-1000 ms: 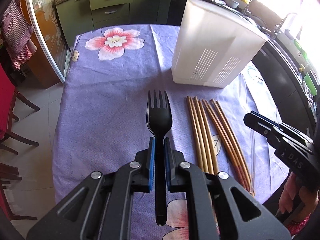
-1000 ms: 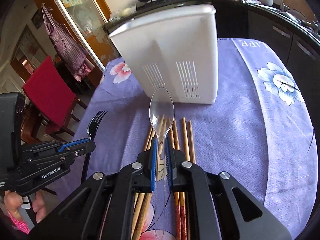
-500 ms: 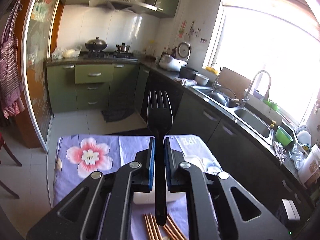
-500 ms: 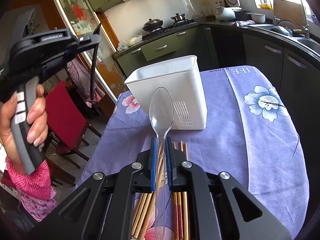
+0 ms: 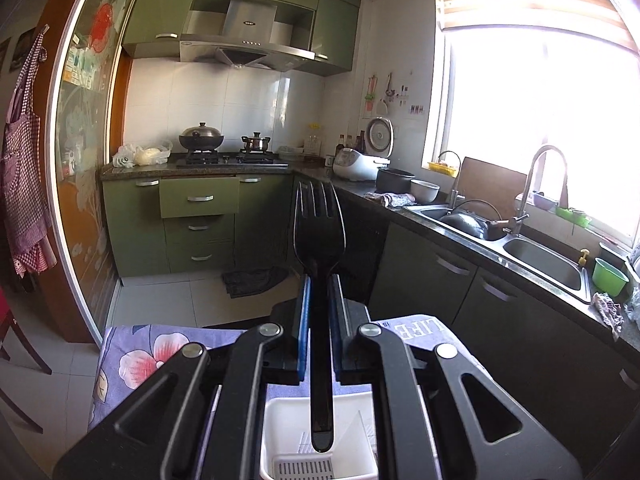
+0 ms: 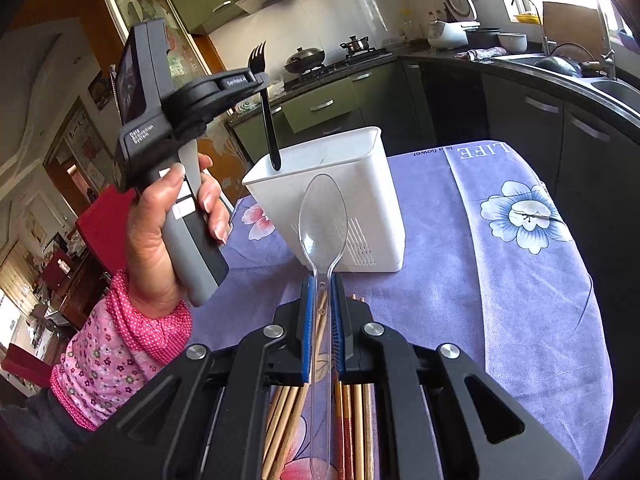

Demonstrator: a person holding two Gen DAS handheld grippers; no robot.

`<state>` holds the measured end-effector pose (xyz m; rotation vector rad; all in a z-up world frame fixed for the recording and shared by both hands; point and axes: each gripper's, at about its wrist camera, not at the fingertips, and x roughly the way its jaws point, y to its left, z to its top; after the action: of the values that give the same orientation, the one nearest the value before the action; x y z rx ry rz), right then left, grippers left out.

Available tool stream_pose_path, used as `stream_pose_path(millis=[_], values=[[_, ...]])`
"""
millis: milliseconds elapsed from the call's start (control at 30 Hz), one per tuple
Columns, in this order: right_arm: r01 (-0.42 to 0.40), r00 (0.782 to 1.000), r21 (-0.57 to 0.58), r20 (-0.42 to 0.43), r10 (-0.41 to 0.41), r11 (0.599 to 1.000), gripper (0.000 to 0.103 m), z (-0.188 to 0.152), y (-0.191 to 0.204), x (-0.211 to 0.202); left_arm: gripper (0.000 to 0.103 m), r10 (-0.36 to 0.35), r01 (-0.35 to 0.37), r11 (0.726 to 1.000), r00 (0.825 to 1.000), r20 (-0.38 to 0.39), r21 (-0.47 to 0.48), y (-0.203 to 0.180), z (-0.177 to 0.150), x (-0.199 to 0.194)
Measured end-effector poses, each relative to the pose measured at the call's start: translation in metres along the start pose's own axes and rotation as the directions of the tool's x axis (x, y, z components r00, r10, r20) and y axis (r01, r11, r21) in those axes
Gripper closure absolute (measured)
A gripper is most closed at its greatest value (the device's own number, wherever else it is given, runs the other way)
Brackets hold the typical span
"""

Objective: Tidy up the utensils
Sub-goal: 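Drop the fork into the white holder with the left tool while the right tool lifts the spoon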

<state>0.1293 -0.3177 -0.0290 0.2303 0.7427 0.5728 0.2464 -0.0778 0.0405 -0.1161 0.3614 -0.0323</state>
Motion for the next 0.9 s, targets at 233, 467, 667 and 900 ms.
stream_pose_path(millis=[233,467,667,900], values=[[0.038,0.998,-0.028,0.058,-0.037,0.999,0.094,0.034,0.006,-0.004,0.063,0.011,-0.011,1.000,0.999,-0.030,0.017,0.003,-0.030,-0.004],[0.071,0.986,-0.068,0.157,-0.060,0.995,0.094,0.087,0.024,0.006,0.062,0.008,-0.008,1.000,1.000,-0.009,0.010,0.014,-0.025,-0.039],[0.142,0.939,-0.073,0.326,-0.111,0.987,0.094,0.143,0.038,0.022,0.062,0.005,-0.005,0.999,1.000,0.003,-0.034,0.040,-0.029,-0.089],[0.248,0.890,-0.066,0.410,-0.200,0.967,0.094,0.170,0.029,0.077,0.062,0.006,-0.009,0.997,0.999,-0.045,-0.070,0.067,-0.049,-0.115]])
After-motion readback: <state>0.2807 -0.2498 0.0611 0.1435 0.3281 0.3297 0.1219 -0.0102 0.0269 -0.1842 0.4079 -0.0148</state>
